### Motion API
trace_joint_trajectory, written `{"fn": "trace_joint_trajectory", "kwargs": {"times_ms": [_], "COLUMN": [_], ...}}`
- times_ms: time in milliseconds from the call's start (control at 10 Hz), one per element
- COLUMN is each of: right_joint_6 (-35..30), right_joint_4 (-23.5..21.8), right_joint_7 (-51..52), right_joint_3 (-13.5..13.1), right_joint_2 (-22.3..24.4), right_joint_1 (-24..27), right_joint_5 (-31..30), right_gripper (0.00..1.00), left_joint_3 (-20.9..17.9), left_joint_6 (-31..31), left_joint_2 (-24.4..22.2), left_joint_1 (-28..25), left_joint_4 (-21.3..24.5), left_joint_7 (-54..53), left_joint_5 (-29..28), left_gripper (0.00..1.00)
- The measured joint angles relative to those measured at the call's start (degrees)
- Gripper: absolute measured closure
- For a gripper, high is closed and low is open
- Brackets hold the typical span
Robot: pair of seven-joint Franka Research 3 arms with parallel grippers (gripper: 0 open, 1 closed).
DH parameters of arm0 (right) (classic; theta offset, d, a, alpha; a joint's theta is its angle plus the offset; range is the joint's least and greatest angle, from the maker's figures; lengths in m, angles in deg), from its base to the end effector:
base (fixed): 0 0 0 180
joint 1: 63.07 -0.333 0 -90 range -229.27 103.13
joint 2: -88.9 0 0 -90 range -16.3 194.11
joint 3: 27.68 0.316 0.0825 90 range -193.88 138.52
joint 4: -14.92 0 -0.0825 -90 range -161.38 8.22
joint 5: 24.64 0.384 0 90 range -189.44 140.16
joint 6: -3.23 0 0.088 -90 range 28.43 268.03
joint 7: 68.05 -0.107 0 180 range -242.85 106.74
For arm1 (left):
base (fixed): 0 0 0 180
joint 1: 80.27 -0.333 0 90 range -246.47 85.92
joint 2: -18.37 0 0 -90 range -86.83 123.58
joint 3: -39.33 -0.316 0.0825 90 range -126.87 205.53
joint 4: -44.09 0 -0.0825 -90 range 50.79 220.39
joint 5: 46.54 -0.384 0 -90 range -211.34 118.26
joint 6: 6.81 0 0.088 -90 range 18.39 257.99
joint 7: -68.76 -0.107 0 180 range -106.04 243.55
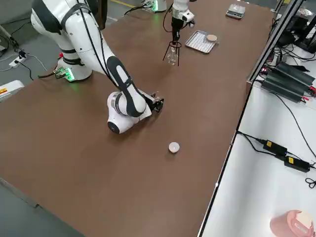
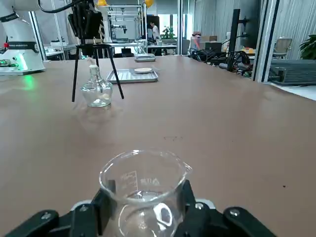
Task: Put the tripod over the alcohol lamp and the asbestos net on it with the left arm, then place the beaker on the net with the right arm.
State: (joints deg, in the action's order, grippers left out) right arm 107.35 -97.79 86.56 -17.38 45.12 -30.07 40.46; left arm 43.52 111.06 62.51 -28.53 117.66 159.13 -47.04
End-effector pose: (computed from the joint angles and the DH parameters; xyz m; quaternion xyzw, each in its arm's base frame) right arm 0.5167 -0.1290 0.0843 -0.6057 -0.5212 -0.4584 0.3891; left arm 0.4292 -0.6101 0.2911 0.9525 0.3039 -0.0200 0.0085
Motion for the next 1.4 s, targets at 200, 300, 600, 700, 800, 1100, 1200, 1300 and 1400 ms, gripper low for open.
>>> {"fn": "trace_joint_trajectory", "kwargs": {"times_ms": [200,300,600,700,800,1100,1200,1300,1400], "right_joint_6": [0.0,0.0,0.0,0.0,0.0,0.0,0.0,0.0,0.0], "right_joint_4": [0.0,0.0,0.0,0.0,0.0,0.0,0.0,0.0,0.0], "right_joint_7": [0.0,0.0,0.0,0.0,0.0,-0.01,-0.01,-0.01,-0.01], "right_joint_3": [0.0,0.0,0.02,0.02,0.02,0.02,0.03,0.03,0.03], "right_joint_2": [0.0,0.0,0.0,0.0,0.0,0.0,0.0,0.0,0.0], "right_joint_1": [0.0,0.0,-0.02,-0.02,-0.02,-0.02,-0.02,-0.02,-0.02], "right_joint_5": [0.0,0.0,0.0,0.0,0.0,0.0,0.0,0.0,0.0], "right_gripper": [0.42,0.42,0.42,0.42,0.42,0.42,0.42,0.42,0.42], "left_joint_3": [0.0,0.0,0.0,0.0,0.0,0.0,0.0,0.0,0.0], "left_joint_6": [0.0,0.0,0.1,0.21,0.81,1.77,1.8,1.8,1.8], "left_joint_2": [0.26,0.5,0.71,0.71,0.73,0.84,0.84,0.85,0.85], "left_joint_1": [0.0,0.01,0.05,0.05,0.05,0.05,0.05,0.05,0.05], "left_joint_4": [0.0,0.0,-0.01,-0.02,-0.03,-0.03,-0.03,-0.03,-0.03], "left_joint_7": [0.0,0.0,0.0,0.05,0.46,1.15,1.15,1.16,1.16], "left_joint_5": [0.0,0.0,0.0,0.0,0.0,0.0,0.0,0.0,0.0], "left_gripper": [0.92,0.92,0.92,0.92,0.92,0.92,0.92,0.92,0.92]}}
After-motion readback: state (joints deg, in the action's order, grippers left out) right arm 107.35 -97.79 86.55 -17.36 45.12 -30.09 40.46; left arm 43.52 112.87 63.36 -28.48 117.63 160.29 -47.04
